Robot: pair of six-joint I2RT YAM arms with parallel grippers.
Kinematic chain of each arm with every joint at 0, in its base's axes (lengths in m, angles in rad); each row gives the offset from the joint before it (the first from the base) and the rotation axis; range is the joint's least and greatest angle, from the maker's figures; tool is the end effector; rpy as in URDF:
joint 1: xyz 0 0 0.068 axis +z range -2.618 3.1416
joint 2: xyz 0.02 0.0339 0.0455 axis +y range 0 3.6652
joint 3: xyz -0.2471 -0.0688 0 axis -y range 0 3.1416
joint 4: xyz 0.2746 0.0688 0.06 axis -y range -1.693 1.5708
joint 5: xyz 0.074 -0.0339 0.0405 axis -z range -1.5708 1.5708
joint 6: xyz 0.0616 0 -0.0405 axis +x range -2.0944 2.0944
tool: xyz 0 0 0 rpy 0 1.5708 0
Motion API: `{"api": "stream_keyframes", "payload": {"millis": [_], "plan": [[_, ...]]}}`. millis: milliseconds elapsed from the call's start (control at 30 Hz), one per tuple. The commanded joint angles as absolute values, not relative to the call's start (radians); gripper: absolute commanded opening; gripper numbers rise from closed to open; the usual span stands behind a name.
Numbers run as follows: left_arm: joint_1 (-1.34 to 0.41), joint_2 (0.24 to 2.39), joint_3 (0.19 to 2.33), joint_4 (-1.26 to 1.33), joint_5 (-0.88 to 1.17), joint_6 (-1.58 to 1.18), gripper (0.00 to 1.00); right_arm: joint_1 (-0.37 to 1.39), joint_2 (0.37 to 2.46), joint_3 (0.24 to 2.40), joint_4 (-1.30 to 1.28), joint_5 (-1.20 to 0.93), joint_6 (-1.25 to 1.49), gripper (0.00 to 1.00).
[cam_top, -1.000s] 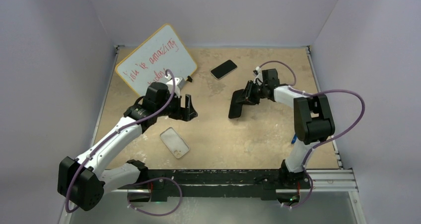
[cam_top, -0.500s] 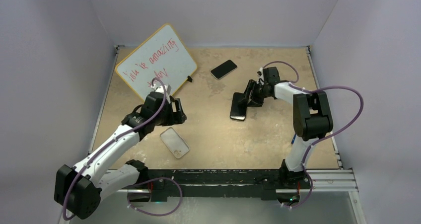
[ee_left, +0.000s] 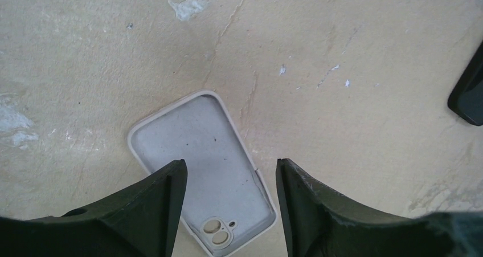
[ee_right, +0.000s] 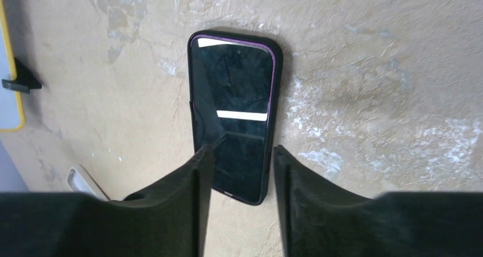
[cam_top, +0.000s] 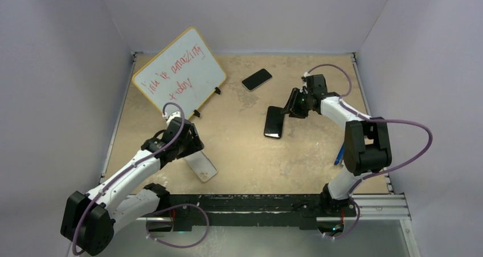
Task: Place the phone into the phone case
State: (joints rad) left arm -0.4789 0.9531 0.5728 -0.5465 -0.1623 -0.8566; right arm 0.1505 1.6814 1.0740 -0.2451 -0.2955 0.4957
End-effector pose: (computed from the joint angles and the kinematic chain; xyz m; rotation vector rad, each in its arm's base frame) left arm 0.2132 -0.0995 0.1609 -0.5393 2.4581 -0.3590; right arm 0.3873 0.0769 0.1515 0.2889 2.4624 0.6444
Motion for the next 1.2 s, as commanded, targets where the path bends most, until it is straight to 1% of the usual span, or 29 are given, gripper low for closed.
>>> {"api": "stream_keyframes", "payload": {"millis": [0, 67, 200, 233, 267, 400, 533, 700, 933, 1167], "plan": [[-0.477, 0.971, 0.552, -0.532, -0.182, -0.893, 0.60, 0.157, 1.686, 1.093, -0.211, -0.224, 0.450, 0.35], [-0.477, 0.969, 0.544, -0.520, -0.174, -0.893, 0.59, 0.157, 1.699, 1.100, -0.178, -0.237, 0.447, 0.24], [-0.476, 0.955, 0.543, -0.490, -0.144, -0.874, 0.59, 0.156, 1.736, 1.124, -0.130, -0.320, 0.455, 0.08], [-0.477, 0.952, 0.543, -0.483, -0.140, -0.871, 0.59, 0.157, 1.746, 1.133, -0.124, -0.332, 0.454, 0.01], [-0.477, 0.950, 0.544, -0.476, -0.136, -0.867, 0.60, 0.157, 1.754, 1.144, -0.121, -0.345, 0.449, 0.00], [-0.477, 0.949, 0.545, -0.467, -0.133, -0.860, 0.60, 0.157, 1.802, 1.206, -0.154, -0.351, 0.441, 0.00], [-0.477, 0.952, 0.527, -0.450, -0.127, -0.869, 0.60, 0.160, 1.858, 1.201, -0.145, -0.306, 0.457, 0.00], [-0.477, 0.956, 0.522, -0.449, -0.129, -0.862, 0.60, 0.169, 1.973, 1.187, -0.191, -0.177, 0.452, 0.00], [-0.476, 0.941, 0.550, -0.517, -0.214, -0.877, 0.61, 0.172, 1.919, 1.129, -0.209, -0.068, 0.435, 0.00], [-0.477, 0.934, 0.535, -0.551, -0.203, -0.923, 0.61, 0.180, 1.805, 1.194, -0.226, -0.146, 0.435, 0.00]]}}
